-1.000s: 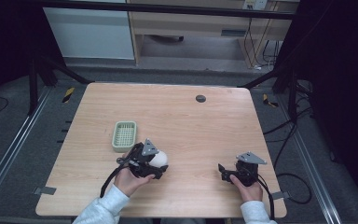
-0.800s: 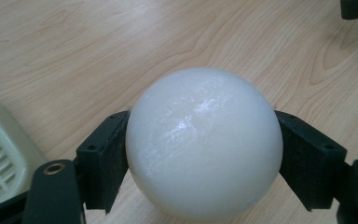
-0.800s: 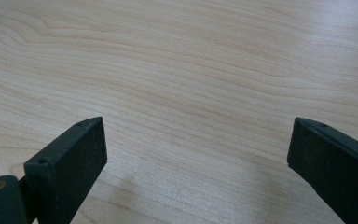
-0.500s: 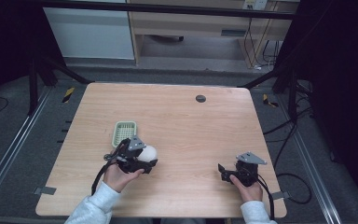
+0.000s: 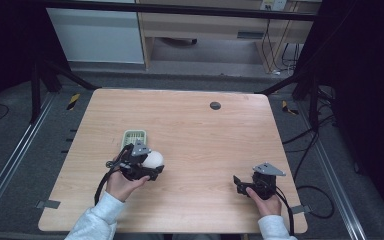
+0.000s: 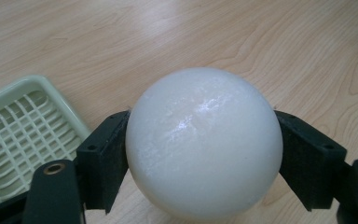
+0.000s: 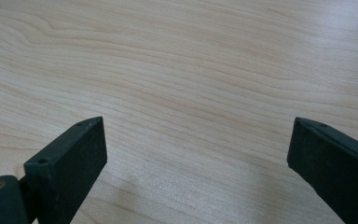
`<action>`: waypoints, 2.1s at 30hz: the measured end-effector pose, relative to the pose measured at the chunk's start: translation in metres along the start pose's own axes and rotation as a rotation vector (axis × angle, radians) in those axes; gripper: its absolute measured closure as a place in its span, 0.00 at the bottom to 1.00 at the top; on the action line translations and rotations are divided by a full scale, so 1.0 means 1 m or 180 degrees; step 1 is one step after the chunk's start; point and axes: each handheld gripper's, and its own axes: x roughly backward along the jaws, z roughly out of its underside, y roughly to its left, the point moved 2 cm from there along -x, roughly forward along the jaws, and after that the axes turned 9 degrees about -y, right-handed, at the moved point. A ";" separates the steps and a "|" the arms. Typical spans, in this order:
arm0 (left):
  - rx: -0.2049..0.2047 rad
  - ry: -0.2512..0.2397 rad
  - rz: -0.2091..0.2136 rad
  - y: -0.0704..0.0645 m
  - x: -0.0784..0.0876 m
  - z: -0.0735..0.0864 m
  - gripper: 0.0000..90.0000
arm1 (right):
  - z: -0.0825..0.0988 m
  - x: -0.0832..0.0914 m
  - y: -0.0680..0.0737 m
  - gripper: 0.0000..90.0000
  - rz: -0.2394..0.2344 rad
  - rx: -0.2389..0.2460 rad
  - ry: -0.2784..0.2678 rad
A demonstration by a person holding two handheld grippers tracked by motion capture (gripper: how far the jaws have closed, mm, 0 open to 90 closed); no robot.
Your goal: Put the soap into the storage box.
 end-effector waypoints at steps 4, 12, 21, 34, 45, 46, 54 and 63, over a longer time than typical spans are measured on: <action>0.0012 -0.0016 -0.0030 0.005 0.001 -0.002 0.26 | 0.000 0.000 -0.001 0.06 0.0000 0.0024 -0.0010; 0.0068 -0.0035 -0.0088 0.018 0.002 -0.004 0.26 | 0.000 -0.001 0.000 0.06 -0.0001 -0.0011 0.0005; 0.0157 -0.0047 -0.0157 0.033 0.000 -0.005 0.26 | 0.000 -0.002 0.000 0.06 -0.0005 0.0020 0.0007; 0.0267 -0.0072 -0.0297 0.056 0.002 -0.006 0.26 | 0.000 -0.002 0.001 0.06 -0.0003 -0.0004 0.0023; 0.0314 0.0013 -0.0380 0.072 -0.006 -0.003 0.26 | 0.000 -0.002 0.000 0.06 -0.0005 -0.0013 0.0023; 0.0309 0.0031 -0.0397 0.073 -0.006 -0.002 0.26 | 0.000 -0.002 0.000 0.06 -0.0009 -0.0014 0.0021; 0.0344 0.0072 -0.0448 0.083 -0.011 0.001 0.26 | 0.000 -0.002 0.000 0.06 -0.0002 0.0005 0.0020; 0.0379 0.0093 -0.0495 0.092 -0.015 0.004 0.26 | -0.001 -0.002 0.001 0.06 -0.0018 -0.0034 0.0029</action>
